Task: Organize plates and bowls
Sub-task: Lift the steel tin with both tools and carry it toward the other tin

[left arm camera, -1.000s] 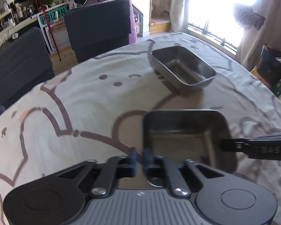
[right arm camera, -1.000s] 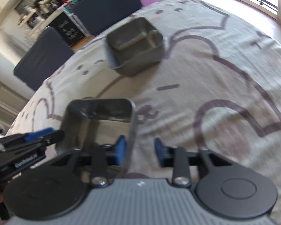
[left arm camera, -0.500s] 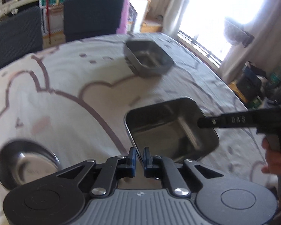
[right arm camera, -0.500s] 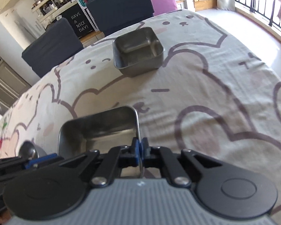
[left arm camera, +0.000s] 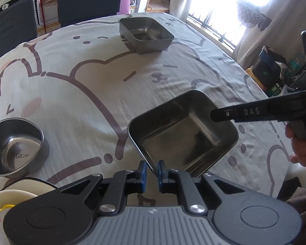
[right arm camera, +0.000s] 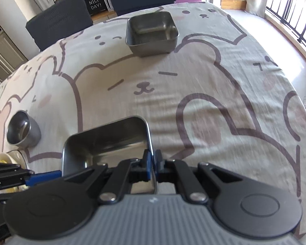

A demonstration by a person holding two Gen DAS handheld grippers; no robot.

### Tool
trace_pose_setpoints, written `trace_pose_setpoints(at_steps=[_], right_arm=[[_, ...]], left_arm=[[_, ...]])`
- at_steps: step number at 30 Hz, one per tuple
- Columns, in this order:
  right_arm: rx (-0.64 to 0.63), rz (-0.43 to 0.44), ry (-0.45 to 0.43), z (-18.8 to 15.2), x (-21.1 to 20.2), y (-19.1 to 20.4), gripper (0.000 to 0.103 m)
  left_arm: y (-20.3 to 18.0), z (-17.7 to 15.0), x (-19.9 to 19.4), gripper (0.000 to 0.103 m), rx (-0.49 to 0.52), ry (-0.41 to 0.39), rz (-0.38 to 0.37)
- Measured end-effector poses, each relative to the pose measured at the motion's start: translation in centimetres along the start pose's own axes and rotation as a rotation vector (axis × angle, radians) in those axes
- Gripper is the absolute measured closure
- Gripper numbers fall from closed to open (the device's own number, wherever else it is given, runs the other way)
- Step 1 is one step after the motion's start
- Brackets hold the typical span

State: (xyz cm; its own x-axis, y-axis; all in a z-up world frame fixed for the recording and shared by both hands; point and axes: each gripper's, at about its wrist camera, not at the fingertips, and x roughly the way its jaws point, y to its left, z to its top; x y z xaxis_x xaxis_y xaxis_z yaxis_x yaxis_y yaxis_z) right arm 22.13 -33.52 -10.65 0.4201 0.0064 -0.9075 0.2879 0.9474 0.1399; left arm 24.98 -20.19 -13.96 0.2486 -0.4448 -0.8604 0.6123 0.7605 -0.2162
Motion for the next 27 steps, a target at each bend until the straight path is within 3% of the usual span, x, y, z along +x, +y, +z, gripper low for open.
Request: trace_pose_setpoints(at_steps=[8, 19, 21, 25, 27], right_arm=[[0.0, -0.03, 0.045, 0.0, 1.3, -0.2, 0.097], [0.042, 0.013, 0.036, -0.2, 1.5, -1.1, 0.093], [0.034, 0.011, 0.039, -0.2, 1.4, -1.1, 0.089], [0.028, -0.001, 0.034, -0.5, 0.9, -1.2, 0.062], [0.015, 0.0, 0.028, -0.6, 0.5, -1.2, 0.059]], left_arm=[[0.0, 0.1, 0.1, 0.09, 0.01, 0.013, -0.036], [0.2, 0.2, 0.2, 0.088, -0.002, 0.019, -0.052], [0.2, 0.2, 0.3, 0.081, -0.003, 0.019, -0.043], [0.3, 0.3, 0.5, 0.07, -0.014, 0.024, -0.033], [0.4, 0.2, 0.4, 0.061, -0.021, 0.022, -0.027]])
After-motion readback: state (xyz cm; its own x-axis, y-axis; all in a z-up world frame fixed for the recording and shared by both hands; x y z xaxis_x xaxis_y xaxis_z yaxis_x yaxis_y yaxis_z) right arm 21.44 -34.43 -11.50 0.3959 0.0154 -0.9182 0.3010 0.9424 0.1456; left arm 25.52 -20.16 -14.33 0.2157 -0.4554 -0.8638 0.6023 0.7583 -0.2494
